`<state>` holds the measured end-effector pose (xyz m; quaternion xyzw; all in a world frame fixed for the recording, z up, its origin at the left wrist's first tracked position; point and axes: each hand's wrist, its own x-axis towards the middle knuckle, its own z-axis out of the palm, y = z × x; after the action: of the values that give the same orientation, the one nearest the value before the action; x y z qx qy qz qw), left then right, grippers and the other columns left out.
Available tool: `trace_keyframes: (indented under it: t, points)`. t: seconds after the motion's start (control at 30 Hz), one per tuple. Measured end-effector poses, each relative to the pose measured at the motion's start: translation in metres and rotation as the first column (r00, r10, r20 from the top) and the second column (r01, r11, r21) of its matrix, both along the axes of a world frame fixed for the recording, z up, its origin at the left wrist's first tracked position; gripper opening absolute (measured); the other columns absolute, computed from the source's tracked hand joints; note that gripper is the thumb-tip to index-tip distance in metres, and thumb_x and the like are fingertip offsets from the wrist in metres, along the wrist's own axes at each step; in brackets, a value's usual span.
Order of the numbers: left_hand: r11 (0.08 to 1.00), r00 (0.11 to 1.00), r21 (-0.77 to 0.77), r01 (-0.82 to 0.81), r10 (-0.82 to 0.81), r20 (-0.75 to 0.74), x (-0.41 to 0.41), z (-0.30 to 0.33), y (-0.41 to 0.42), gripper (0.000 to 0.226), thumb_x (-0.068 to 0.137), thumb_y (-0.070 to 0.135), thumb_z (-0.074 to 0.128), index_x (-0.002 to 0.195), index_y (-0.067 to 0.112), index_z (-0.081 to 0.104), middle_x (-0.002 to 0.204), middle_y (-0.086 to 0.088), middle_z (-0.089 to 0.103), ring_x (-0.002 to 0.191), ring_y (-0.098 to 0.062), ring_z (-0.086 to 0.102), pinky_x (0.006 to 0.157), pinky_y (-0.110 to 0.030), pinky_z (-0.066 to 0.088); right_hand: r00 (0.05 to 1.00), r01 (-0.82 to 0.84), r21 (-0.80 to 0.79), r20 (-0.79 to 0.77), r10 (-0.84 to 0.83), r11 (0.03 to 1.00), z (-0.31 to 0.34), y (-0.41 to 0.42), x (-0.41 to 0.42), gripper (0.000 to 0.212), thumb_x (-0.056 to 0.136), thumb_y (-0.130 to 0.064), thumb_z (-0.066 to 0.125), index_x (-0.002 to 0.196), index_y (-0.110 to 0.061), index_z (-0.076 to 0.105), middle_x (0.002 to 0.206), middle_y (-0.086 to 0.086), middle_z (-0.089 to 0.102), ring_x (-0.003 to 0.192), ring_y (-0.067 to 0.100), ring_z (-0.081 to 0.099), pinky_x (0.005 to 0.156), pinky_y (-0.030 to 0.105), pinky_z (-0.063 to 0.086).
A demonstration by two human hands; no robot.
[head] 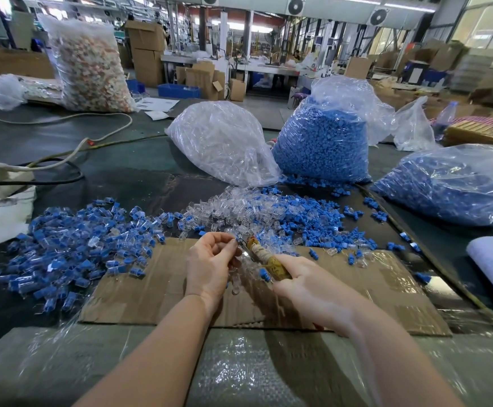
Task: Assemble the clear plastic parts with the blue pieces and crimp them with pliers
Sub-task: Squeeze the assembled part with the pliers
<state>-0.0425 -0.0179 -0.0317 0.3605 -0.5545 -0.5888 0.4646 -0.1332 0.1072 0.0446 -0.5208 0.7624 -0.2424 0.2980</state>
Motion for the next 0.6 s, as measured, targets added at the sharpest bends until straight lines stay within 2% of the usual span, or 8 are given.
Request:
trace_keyframes:
  t: [0.13,0.33,0.4,0.47,0.53,0.6]
  points:
    - [1.0,1.0,0.002,0.012,-0.012,-0.014,0.0006,0.0013,0.0003,0.009,0.087,0.001,0.059,0.084,0.009,0.062,0.069,-0.006,0.064,0.053,-0.002,0.058,0.051,-0.013,0.049,0.999,-0.017,0.01,-0.047,0.017,1.0,-0.0005,-0.0013,-0.0015,0.023,0.093,-0.011,0.04,0.109,-0.027,0.046,0.101,-0.007,0.045,0.072,0.0,0.039,0.058,0.018,0.028]
    - [0.999,0.999,0.001,0.039,-0.039,-0.009,0.0015,0.0013,-0.0002,0.008,0.087,0.002,0.059,0.085,0.01,0.061,0.07,-0.005,0.065,0.055,-0.003,0.061,0.052,-0.014,0.05,0.988,-0.032,0.055,-0.147,0.04,0.998,0.0005,-0.002,-0.0013,0.027,0.094,-0.01,0.038,0.117,-0.022,0.048,0.102,-0.007,0.045,0.093,0.012,0.042,0.074,0.023,0.032]
    - [0.999,0.999,0.006,0.043,-0.043,-0.009,0.0018,0.001,-0.0004,0.008,0.087,0.002,0.059,0.085,0.01,0.061,0.07,-0.005,0.066,0.055,-0.003,0.061,0.051,-0.015,0.049,0.984,-0.02,0.057,-0.175,0.03,0.998,-0.001,-0.0041,-0.0001,0.022,0.094,-0.009,0.038,0.107,-0.023,0.049,0.096,-0.009,0.046,0.089,0.012,0.043,0.073,0.022,0.032]
    - [0.999,0.999,0.001,0.035,-0.035,0.002,0.0021,0.0,-0.0011,0.008,0.087,0.003,0.059,0.085,0.01,0.061,0.071,-0.007,0.066,0.057,-0.005,0.062,0.053,-0.016,0.05,0.98,-0.011,0.042,-0.197,0.019,0.999,-0.0024,-0.0065,0.001,0.022,0.093,-0.006,0.038,0.088,-0.026,0.044,0.08,-0.013,0.041,0.077,0.009,0.044,0.06,0.018,0.03]
    - [0.999,0.999,-0.007,0.033,-0.033,0.015,0.0019,-0.0007,-0.0015,0.007,0.087,0.003,0.059,0.086,0.01,0.061,0.073,-0.009,0.066,0.059,-0.007,0.062,0.054,-0.016,0.051,0.98,-0.003,0.028,-0.196,0.009,1.0,-0.0046,-0.0074,0.0004,0.025,0.093,-0.005,0.038,0.082,-0.028,0.041,0.078,-0.016,0.039,0.069,0.002,0.041,0.056,0.015,0.028]
    - [0.999,0.999,-0.01,0.032,-0.032,0.014,0.0014,-0.0007,-0.0015,0.007,0.087,0.003,0.059,0.087,0.009,0.061,0.074,-0.009,0.066,0.059,-0.007,0.062,0.054,-0.016,0.051,0.984,-0.002,0.016,-0.177,0.005,1.0,-0.0074,-0.0068,-0.0012,0.027,0.092,-0.006,0.04,0.081,-0.03,0.043,0.08,-0.014,0.042,0.068,0.001,0.04,0.055,0.017,0.029]
